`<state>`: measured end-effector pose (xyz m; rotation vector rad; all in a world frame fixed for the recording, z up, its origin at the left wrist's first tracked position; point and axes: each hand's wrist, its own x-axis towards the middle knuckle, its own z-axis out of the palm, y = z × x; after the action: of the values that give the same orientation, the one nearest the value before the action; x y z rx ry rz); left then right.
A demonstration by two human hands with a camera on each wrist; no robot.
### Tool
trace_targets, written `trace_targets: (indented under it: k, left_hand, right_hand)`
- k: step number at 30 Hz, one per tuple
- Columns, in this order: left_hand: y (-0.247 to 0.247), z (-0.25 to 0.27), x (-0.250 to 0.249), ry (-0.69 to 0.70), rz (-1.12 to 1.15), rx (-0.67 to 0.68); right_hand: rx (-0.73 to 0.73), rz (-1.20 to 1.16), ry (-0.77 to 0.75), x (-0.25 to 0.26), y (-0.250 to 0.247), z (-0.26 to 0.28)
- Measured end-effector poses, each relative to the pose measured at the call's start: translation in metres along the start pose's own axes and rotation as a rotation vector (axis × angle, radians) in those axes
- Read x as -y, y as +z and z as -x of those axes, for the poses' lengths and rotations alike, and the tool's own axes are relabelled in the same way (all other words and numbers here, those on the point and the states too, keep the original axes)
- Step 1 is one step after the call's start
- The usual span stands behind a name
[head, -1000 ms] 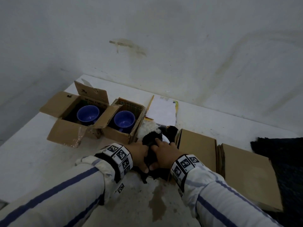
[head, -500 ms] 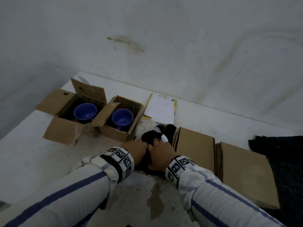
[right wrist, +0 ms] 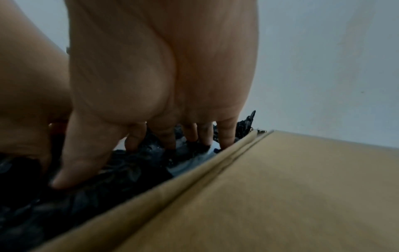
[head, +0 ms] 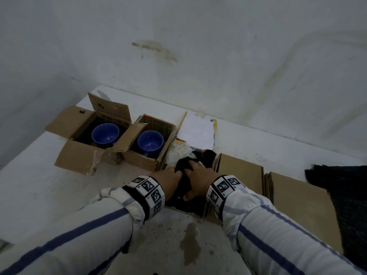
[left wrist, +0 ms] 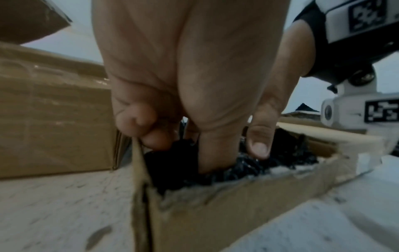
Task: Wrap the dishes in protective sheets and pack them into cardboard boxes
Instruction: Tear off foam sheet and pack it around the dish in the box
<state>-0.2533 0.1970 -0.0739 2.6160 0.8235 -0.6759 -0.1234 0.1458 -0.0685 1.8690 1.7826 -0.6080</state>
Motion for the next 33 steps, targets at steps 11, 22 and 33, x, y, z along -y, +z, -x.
trace_targets:
  k: [11, 22, 33]
  left_hand:
    - [-0.013, -0.001, -0.005, -0.035, 0.054, 0.073]
    - [-0.064, -0.019, -0.086, 0.055, 0.176, -0.144]
    - [-0.059, -0.084, -0.292, 0.268, 0.314, -0.152]
  right_hand:
    - [-0.008, -0.105, -0.004, -0.002, 0.004, 0.008]
    - [-0.399, -0.569, 0.159, -0.073, 0.006, 0.074]
    - [-0.609, -0.774, 0.569, -0.232, 0.110, 0.189]
